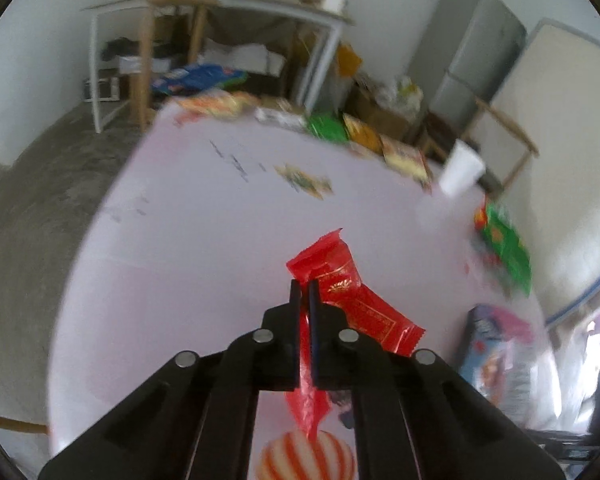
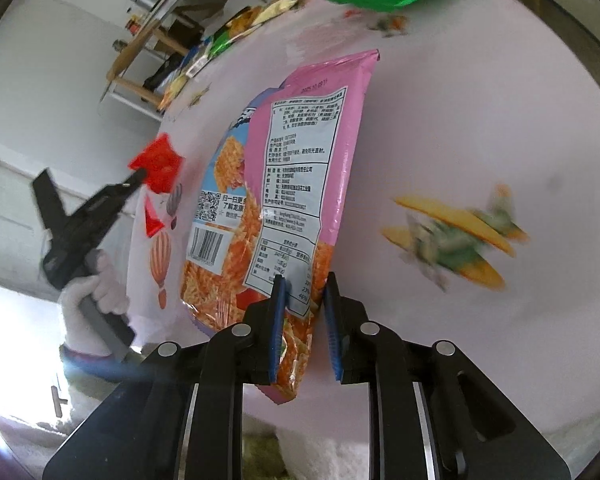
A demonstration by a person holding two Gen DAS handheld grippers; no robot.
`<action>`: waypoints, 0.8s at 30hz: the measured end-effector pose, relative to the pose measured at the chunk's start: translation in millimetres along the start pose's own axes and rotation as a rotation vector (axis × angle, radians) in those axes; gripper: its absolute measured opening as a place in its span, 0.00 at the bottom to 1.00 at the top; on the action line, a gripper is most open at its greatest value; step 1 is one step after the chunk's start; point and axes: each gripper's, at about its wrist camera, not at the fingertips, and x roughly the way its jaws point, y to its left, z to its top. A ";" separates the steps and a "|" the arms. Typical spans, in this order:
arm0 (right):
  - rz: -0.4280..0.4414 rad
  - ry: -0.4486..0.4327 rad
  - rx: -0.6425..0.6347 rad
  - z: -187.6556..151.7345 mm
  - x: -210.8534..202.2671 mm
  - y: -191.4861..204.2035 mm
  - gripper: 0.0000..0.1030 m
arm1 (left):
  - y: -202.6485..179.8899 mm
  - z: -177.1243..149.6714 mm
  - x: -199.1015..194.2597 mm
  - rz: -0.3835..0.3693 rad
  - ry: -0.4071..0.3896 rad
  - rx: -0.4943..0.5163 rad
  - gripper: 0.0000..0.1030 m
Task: Collect trash
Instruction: 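Lift the red wrapper with left gripper while right gripper grasps the clear plastic bag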
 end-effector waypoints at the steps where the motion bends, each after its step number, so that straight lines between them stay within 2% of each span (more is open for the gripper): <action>1: 0.004 0.008 -0.021 7.1 8.3 9.4 0.18 | 3.8 3.4 -6.1 -0.003 -0.012 -0.011 0.03; 4: 0.031 0.025 -0.085 22.8 31.4 40.6 0.22 | 18.3 13.3 -26.6 -0.040 -0.035 -0.060 0.03; 5: 0.047 0.030 -0.116 25.8 38.2 52.8 0.28 | 20.0 14.4 -30.1 -0.052 -0.038 -0.069 0.03; 6: 0.069 0.038 -0.155 28.2 46.2 67.6 0.41 | 21.3 15.2 -33.4 -0.062 -0.041 -0.075 0.03; 8: 0.086 0.046 -0.209 29.1 54.6 87.1 0.55 | 20.5 13.8 -38.3 -0.072 -0.045 -0.075 0.03; 11: 0.077 0.023 -0.269 30.0 48.0 94.4 0.61 | 18.7 8.4 -38.5 -0.096 -0.037 -0.072 0.03; 14: 0.033 -0.047 -0.235 36.5 22.6 72.1 0.63 | 16.2 3.5 -31.8 -0.120 -0.015 -0.057 0.03; 16: -0.012 -0.125 -0.189 45.1 -0.2 49.8 0.63 | 15.6 0.6 -26.4 -0.137 0.000 -0.056 0.03; 19: -0.077 -0.202 -0.174 60.2 -15.6 36.1 0.63 | 14.5 -2.5 -24.4 -0.156 0.006 -0.049 0.03; 21: -0.141 -0.244 -0.224 73.1 -14.8 39.1 0.60 | 11.3 -4.6 -25.5 -0.175 0.003 -0.034 0.03; 24: -0.292 -0.299 -0.346 90.9 1.2 55.6 0.59 | 5.4 -5.9 -28.9 -0.190 0.000 -0.013 0.03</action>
